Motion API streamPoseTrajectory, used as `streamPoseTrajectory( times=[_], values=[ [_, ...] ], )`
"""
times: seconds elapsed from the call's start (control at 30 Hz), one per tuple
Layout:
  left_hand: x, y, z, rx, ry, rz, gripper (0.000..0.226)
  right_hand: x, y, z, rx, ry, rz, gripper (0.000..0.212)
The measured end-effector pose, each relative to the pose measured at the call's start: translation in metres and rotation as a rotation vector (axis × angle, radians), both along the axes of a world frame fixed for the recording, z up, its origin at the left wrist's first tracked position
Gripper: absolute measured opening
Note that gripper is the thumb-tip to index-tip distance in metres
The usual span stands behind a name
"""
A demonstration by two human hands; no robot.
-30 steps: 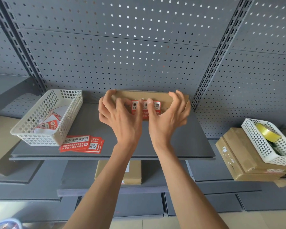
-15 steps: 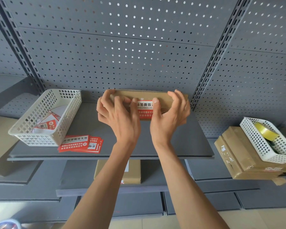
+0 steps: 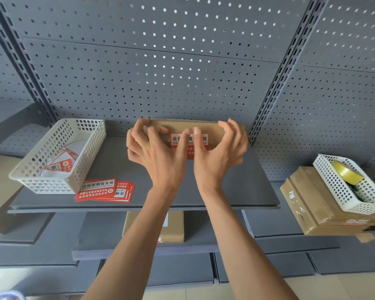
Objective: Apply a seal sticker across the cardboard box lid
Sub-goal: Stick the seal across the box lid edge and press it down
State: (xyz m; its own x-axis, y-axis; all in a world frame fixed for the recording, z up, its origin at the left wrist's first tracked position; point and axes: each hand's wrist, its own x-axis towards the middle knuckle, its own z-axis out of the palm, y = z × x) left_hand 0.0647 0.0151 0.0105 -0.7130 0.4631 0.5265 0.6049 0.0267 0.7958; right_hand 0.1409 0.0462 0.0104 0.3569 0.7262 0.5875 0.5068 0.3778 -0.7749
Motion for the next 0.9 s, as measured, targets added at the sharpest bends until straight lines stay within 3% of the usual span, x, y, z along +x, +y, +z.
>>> streamPoseTrajectory(
  times=[0.13,0.57,0.9],
  values=[
    [-0.001,0.0031,-0.0025,-0.002,0.018,0.01,0.041,0.0001,0.001,-0.0014,-0.023,-0.042,-0.003,0.061],
    [-0.0018,0.0044,-0.0032,0.094,-0.033,0.005,0.006,0.002,0.0061,-0.0052,0.021,0.04,-0.01,0.029],
    [-0.003,0.0033,-0.002,0.08,-0.039,-0.01,0.015,0.0016,0.0056,-0.0043,-0.005,0.021,-0.01,0.026]
  ],
)
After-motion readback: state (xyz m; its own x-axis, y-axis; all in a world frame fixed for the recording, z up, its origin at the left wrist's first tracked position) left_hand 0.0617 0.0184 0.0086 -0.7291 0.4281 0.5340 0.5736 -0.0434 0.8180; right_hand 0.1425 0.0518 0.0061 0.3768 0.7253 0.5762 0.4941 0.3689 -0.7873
